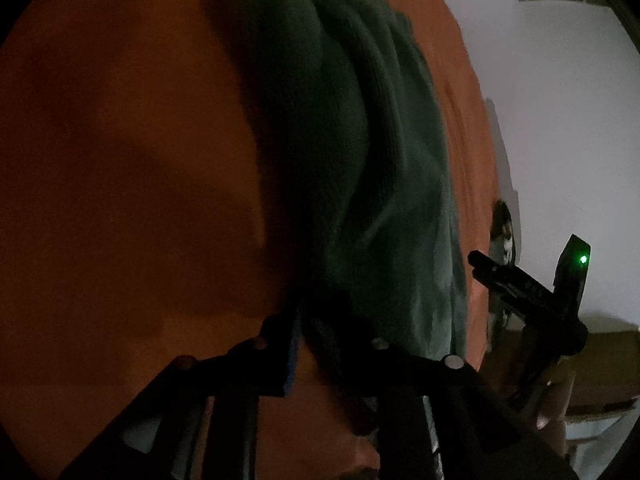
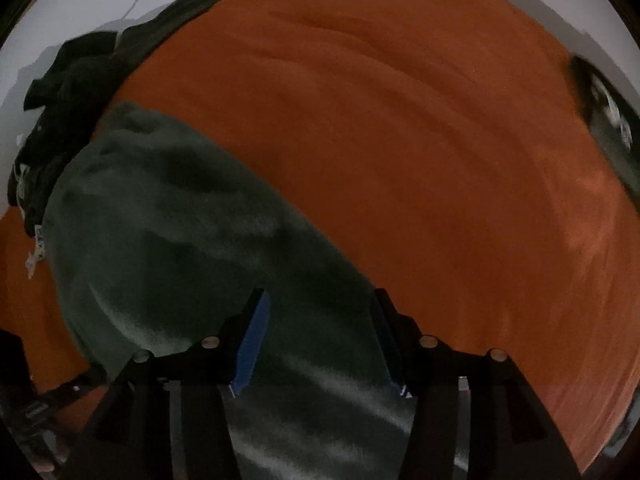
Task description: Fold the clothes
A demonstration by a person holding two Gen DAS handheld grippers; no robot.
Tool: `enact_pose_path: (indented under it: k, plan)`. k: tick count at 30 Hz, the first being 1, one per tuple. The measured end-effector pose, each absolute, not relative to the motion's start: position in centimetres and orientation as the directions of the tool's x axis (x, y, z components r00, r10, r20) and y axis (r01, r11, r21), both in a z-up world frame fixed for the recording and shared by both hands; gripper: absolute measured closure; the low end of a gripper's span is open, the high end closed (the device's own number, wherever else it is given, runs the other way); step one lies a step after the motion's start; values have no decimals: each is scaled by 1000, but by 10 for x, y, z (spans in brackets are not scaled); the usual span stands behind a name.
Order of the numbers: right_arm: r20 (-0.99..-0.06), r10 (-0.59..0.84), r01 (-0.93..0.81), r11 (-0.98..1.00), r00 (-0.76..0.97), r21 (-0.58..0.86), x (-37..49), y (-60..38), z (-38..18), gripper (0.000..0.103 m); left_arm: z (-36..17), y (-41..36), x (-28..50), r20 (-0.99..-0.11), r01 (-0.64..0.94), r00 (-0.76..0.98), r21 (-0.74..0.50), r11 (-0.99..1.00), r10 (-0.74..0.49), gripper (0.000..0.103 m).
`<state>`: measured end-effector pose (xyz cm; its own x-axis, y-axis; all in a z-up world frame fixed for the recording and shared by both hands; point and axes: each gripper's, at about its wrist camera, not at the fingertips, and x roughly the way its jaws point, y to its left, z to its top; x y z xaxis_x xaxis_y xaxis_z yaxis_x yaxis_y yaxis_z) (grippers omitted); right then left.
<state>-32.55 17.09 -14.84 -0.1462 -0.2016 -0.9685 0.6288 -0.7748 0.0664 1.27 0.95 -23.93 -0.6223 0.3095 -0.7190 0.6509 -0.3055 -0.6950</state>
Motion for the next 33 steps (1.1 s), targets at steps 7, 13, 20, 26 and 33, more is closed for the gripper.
enact_pose_path:
  k: [7,13,20,26,33]
  plan:
    - [-972,-181,610,-790,-146,56,-313,175,-157,52,-251,1,7,-721,661,-630,-693,-288,289,86]
    - [-967,-202,603,-795,-158,68,-315,170,-149,43,-250,-2,20,-716,666,-639,-698,-263,281,85]
    - [-975,-116,664,-747,-188,-39,-329,182,-159,28,-241,5,10,-734,659,-617,-679,-324,283,76]
    - [-978,-90,629,-775,-190,-51,-342,201,-175,43,-247,7,-5,-727,658,-623,-686,-309,287,77]
    - [-960,-84,560,-824,-266,-83,-350,205,-169,45,-253,4,-4,-724,663,-625,-690,-290,293,77]
